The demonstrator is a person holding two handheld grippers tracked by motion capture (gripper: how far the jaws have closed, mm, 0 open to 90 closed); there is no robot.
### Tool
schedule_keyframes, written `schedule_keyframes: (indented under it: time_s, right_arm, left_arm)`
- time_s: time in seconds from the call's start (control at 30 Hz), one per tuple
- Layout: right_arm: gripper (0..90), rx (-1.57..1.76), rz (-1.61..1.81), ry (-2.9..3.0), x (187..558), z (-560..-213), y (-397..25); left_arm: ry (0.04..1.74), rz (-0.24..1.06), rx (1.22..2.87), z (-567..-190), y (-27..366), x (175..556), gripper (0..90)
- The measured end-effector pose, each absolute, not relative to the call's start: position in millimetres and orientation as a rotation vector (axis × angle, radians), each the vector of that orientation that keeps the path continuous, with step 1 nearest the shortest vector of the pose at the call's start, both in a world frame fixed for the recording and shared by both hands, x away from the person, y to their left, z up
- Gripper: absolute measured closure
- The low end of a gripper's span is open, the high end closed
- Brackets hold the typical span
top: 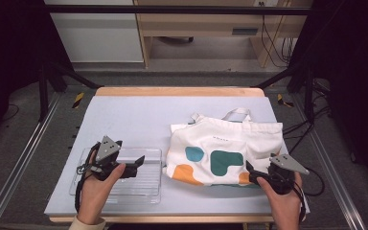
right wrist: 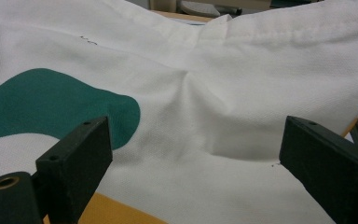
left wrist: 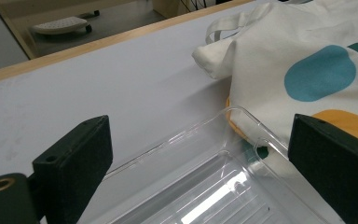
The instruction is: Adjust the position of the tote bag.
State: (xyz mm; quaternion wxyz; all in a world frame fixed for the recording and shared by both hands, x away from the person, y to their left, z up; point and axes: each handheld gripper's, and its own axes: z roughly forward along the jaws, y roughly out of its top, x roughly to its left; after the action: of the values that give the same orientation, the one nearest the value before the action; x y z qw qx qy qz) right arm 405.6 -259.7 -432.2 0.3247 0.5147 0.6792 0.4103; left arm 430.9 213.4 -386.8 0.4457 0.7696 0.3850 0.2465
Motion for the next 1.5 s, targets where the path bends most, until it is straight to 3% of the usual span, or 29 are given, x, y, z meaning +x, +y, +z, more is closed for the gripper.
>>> schedule_keyframes:
  time_s: [0.8,0.9,1.2,1.5]
  right_arm:
    - [15.1,1.318,1.09,1.847,409,-422,-259]
    - [12.7,1.34,1.082,1.868,418,-415,-263]
    - [16.9,1.369,0.979,1.866,452,-386,-295]
    - [17.4,1.479,0.935,1.848,493,-381,-328]
  left_arm:
    - [0.872,0.614,1.958,-382,200,425,6.5]
    - [0.865,0.62,1.961,-379,200,424,6.4]
    - [0.857,0.619,1.964,-376,201,423,6.4]
    - [0.847,0.61,1.98,-379,196,423,6.4]
